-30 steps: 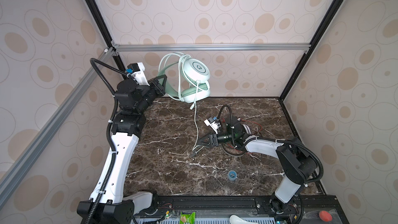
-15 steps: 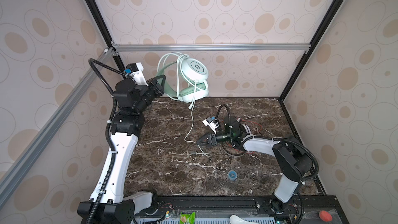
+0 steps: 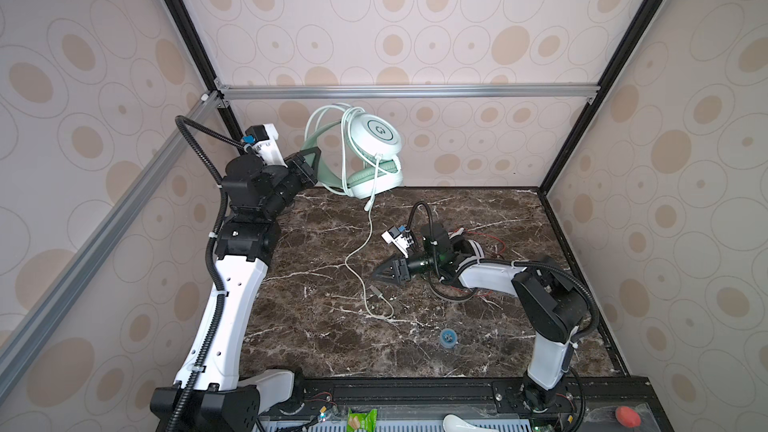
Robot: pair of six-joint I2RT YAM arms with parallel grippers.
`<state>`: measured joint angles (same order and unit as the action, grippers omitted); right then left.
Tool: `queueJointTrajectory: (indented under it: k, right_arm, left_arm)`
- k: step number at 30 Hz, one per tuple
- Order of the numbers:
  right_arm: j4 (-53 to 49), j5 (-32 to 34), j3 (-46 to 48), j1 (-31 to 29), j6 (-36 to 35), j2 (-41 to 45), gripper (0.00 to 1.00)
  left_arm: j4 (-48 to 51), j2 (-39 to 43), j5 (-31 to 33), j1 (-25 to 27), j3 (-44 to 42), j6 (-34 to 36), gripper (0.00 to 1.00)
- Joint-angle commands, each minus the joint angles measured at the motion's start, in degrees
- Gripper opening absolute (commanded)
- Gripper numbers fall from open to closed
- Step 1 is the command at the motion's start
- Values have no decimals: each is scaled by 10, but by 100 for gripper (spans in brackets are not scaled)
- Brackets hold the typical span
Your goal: Wrap the headphones
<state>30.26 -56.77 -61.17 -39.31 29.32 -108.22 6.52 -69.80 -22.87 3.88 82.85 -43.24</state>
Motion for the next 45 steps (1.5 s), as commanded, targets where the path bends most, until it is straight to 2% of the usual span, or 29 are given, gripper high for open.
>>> queueJointTrajectory:
  k: [1, 9, 15, 23, 30, 35, 39, 45]
  right_arm:
    - [8, 11, -25, -11, -7, -26, 63]
    - [55, 17, -45, -40, 31, -73, 62]
    - [71, 84, -52, -44, 53, -89, 62]
    - [-65, 187, -71, -38, -43, -58, 61]
    - [-111, 215, -35, -28, -77, -11, 62]
    - [-149, 232, 7, -27, -118, 55, 66]
    - [-176, 272, 32, -22, -146, 137, 67]
    - [-232, 297, -49, 1, -199, 186, 73]
  left_arm:
    - [-41, 23, 3, -5, 8, -31, 0]
    - [-43, 27, 6, -4, 0, -33, 0]
    - [-45, 29, 3, -5, -1, -33, 0]
    - [-52, 34, 0, -5, -4, -38, 0]
    - [-53, 30, -3, -5, 4, -36, 0]
    - [-56, 28, -3, -5, 10, -36, 0]
    - [-53, 27, -7, -5, 17, -32, 0]
    - [-50, 28, -14, -5, 22, -26, 0]
